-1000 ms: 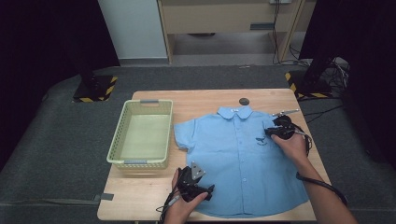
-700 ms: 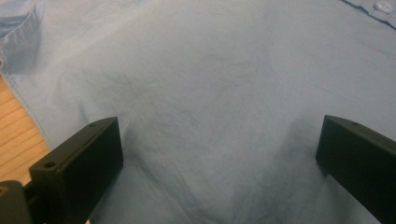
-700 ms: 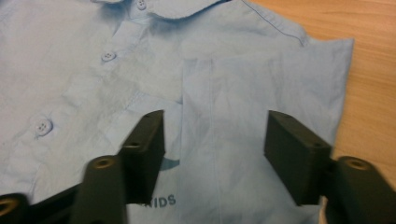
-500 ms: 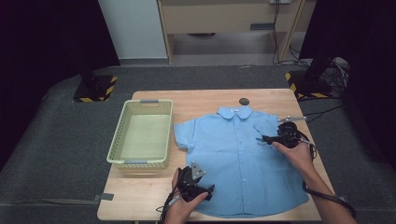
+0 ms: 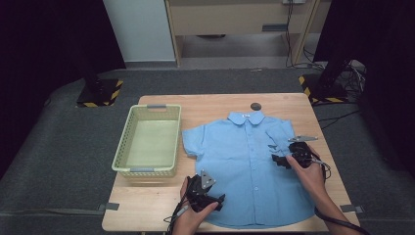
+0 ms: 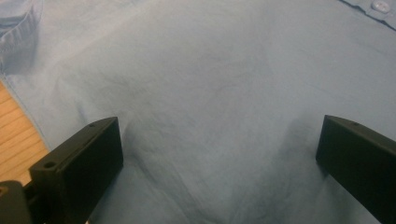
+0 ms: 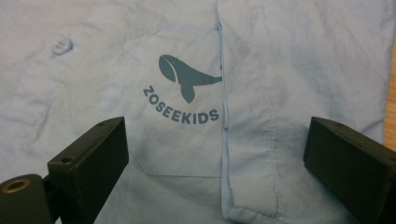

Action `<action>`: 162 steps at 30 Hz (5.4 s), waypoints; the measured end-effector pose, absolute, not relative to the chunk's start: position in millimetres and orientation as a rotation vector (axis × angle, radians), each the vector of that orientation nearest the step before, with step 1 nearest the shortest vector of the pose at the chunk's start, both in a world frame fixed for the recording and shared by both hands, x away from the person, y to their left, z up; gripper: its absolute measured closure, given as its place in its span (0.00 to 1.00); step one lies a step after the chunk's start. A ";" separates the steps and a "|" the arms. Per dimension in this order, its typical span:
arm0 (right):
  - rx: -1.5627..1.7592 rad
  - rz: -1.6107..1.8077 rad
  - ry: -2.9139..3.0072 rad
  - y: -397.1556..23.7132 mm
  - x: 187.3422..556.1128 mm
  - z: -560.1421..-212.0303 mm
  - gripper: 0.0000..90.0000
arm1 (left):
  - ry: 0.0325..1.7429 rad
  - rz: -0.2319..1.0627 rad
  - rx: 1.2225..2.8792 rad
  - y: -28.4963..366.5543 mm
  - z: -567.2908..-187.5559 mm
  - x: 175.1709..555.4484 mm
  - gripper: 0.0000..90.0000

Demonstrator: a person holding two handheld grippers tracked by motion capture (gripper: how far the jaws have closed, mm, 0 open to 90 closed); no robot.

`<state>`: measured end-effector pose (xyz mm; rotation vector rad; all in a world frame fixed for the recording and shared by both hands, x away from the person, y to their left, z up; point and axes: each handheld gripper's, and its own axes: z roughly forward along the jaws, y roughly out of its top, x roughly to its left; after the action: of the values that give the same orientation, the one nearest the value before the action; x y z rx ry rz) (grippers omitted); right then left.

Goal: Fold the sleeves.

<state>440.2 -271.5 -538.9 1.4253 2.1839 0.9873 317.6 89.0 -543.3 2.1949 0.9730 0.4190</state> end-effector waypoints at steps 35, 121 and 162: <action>1.298 0.969 2.211 -288.6 420.3 -547.5 0.06 | 0.967 0.387 2.171 73.4 -508.7 316.5 0.06; 1.261 0.981 2.241 -315.5 408.2 -547.9 0.05 | 1.187 0.473 2.159 62.1 -490.1 484.1 0.09; 1.265 0.980 2.240 -332.1 401.0 -548.1 0.05 | 1.405 0.696 2.061 82.8 -507.5 492.9 0.49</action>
<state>401.0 -332.1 -548.1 1.2649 2.2402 0.9800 492.9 82.8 -507.5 2.0614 1.4049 0.6962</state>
